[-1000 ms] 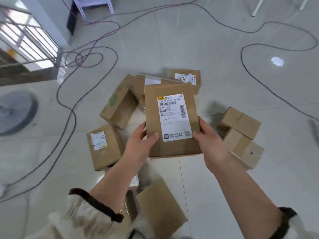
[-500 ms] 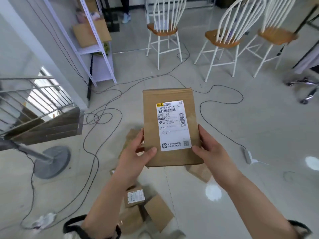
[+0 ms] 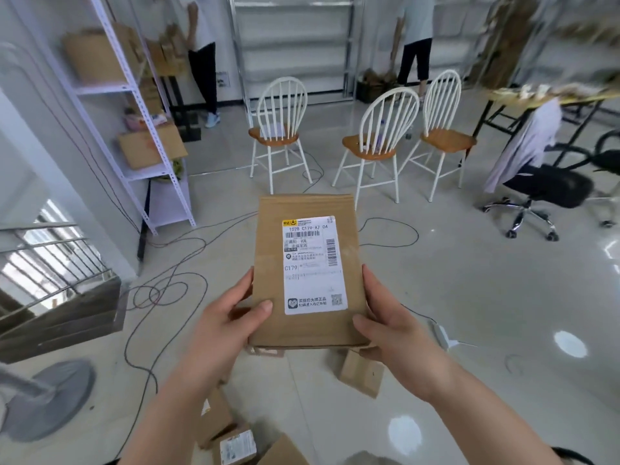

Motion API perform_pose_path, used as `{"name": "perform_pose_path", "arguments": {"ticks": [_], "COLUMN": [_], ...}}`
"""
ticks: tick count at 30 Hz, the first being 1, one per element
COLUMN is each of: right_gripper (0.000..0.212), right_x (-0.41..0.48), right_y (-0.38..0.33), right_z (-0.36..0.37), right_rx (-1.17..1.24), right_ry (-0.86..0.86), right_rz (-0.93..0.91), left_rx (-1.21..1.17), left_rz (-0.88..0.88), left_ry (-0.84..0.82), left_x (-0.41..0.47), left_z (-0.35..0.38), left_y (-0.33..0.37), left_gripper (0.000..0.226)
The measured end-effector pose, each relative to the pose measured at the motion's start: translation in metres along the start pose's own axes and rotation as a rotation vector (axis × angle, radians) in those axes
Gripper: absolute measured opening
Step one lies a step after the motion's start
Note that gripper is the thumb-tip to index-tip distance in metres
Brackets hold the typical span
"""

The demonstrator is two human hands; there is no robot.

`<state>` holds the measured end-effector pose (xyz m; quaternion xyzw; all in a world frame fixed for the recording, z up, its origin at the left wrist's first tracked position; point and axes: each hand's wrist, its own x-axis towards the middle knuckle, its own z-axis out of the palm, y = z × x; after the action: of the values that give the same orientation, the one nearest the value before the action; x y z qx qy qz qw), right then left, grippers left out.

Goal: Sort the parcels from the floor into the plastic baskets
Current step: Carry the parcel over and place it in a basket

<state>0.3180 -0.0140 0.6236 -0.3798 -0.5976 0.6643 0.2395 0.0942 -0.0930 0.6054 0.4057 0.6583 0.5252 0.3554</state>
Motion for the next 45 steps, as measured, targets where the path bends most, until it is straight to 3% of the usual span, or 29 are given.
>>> {"name": "perform_pose_path", "arguments": {"ticks": [9, 21, 31, 45], "right_gripper": [0.062, 0.062, 0.064, 0.062], "right_x": [-0.012, -0.030, -0.125, -0.306], "right_y": [-0.012, -0.011, 0.010, 0.053], "right_z": [0.019, 0.063, 0.041, 0.004], "right_rx": [0.071, 0.104, 0.125, 0.250], "right_ry": [0.165, 0.521, 0.792, 1.222], "right_rz": [-0.079, -0.229, -0.263, -0.295], "left_rx": [-0.050, -0.011, -0.065, -0.122], "left_rz": [0.066, 0.191, 0.254, 0.286], "left_ry": [-0.088, -0.421, -0.701, -1.100], "left_x": [0.014, 0.061, 0.021, -0.112], "left_z": [-0.013, -0.028, 0.054, 0.224], "left_y": [0.005, 0.029, 0.045, 0.061], "left_gripper": [0.054, 0.057, 0.052, 0.055]}}
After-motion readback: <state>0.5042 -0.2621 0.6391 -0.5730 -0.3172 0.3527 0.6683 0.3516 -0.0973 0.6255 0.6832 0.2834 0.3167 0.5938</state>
